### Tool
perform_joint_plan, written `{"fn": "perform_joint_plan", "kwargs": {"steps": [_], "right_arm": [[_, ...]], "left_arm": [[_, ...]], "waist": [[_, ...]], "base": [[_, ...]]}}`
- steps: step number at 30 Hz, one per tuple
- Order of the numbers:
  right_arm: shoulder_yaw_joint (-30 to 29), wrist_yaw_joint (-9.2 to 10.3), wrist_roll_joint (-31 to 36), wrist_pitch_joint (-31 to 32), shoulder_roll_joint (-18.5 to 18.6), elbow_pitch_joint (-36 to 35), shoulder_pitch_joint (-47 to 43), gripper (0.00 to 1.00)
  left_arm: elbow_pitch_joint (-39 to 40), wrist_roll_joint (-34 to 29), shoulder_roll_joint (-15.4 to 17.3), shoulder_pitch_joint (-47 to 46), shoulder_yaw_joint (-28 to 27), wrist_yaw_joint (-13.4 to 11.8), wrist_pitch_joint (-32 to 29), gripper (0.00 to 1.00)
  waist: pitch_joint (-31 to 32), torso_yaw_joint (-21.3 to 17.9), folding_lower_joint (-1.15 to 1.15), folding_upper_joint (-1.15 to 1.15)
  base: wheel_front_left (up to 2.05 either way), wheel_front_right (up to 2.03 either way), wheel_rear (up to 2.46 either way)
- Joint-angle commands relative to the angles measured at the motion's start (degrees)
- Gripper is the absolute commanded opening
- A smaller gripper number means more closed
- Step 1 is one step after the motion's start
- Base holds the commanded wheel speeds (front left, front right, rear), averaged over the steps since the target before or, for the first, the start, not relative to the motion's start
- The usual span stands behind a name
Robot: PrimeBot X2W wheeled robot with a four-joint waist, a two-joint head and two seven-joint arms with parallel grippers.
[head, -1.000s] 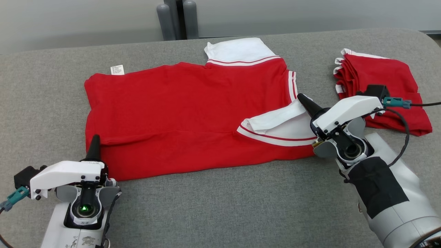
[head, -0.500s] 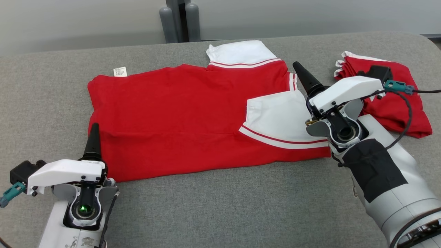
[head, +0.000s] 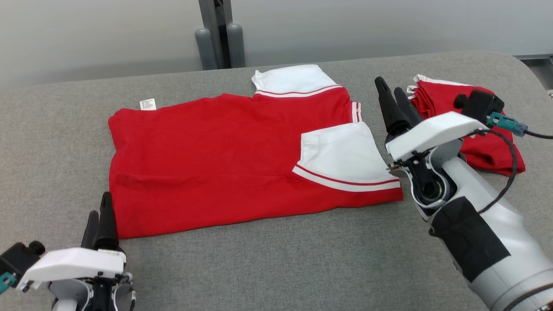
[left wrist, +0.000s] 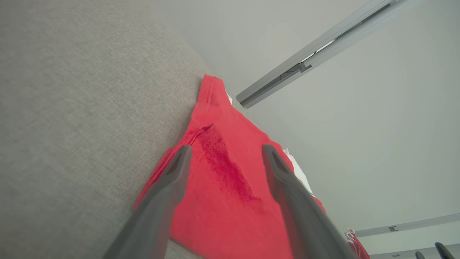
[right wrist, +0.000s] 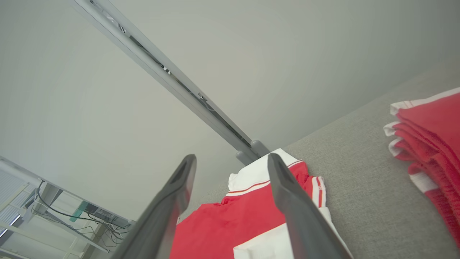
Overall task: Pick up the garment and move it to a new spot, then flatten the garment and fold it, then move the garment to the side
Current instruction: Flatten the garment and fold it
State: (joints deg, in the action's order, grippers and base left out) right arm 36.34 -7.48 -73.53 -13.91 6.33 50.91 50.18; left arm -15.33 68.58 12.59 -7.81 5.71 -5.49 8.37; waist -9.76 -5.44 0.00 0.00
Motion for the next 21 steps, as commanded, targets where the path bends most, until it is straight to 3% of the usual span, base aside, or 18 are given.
{"fn": "perform_joint_plan", "kwargs": {"steps": [1,12,21], "right_arm": [[-0.14,-0.02,0.95,-0.70,0.85,-1.06,-1.87,1.00],[-7.25,-0.02,3.94,-1.37,4.59,-13.56,-18.74,1.00],[-11.74,-0.02,6.77,-0.31,3.02,-18.68,-25.59,1.00]], "left_arm": [[0.90,-0.16,0.29,1.47,-0.06,-0.52,0.44,1.00],[6.05,2.38,-2.04,10.59,0.42,-3.37,-1.28,1.00],[2.06,-0.03,-1.26,7.28,1.77,-3.80,-1.08,1.00]], "waist": [[0.53,-0.31,0.00,0.00],[1.61,-0.94,0.00,0.00],[0.21,-2.48,0.00,0.00]], "base": [[0.00,0.00,0.00],[0.00,0.00,0.00],[0.00,0.00,0.00]]}}
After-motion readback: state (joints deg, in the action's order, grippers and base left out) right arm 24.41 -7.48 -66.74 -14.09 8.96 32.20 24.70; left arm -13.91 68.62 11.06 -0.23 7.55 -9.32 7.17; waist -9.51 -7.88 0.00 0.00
